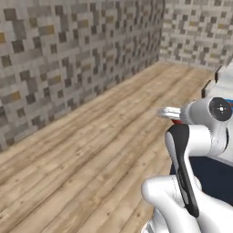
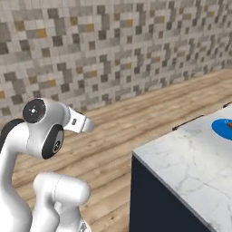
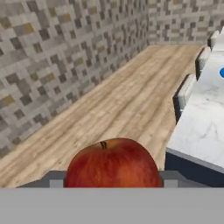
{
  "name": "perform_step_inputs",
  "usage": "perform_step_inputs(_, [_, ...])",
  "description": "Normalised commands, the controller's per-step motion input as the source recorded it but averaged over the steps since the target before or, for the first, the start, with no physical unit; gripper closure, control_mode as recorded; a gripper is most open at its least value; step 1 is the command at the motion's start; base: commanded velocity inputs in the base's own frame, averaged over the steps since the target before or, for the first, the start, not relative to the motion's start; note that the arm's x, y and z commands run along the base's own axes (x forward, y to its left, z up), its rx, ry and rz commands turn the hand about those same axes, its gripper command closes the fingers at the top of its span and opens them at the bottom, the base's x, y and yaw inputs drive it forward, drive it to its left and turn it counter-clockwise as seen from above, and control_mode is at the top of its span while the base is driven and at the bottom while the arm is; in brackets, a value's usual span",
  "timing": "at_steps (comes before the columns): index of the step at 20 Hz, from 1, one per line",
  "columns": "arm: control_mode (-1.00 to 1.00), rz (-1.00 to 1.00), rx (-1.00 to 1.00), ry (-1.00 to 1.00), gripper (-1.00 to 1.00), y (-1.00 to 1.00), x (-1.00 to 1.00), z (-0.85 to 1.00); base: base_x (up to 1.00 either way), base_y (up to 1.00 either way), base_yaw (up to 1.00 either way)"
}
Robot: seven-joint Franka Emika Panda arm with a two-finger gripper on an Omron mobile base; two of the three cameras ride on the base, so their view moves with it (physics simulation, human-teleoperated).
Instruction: Pick up the pear and apple from the fridge and place one fruit on each plate on the dining counter.
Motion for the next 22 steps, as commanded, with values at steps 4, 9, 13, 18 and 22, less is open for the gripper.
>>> perform_step_inputs(4, [1.00,0.00,0.00,0.00,1.00,0.00,0.00,0.00,0.83,0.66,-0.64])
perform_step_inputs(9, [1.00,0.00,0.00,0.00,1.00,0.00,0.00,0.00,0.78,0.65,-0.70])
perform_step_inputs(13, [1.00,0.00,0.00,0.00,1.00,0.00,0.00,0.00,0.94,0.60,-0.64])
perform_step_inputs(18, [1.00,0.00,0.00,0.00,1.00,0.00,0.00,0.00,1.00,0.69,-0.51])
perform_step_inputs(22, [1.00,0.00,0.00,0.00,1.00,0.00,0.00,0.00,1.00,0.76,-0.47])
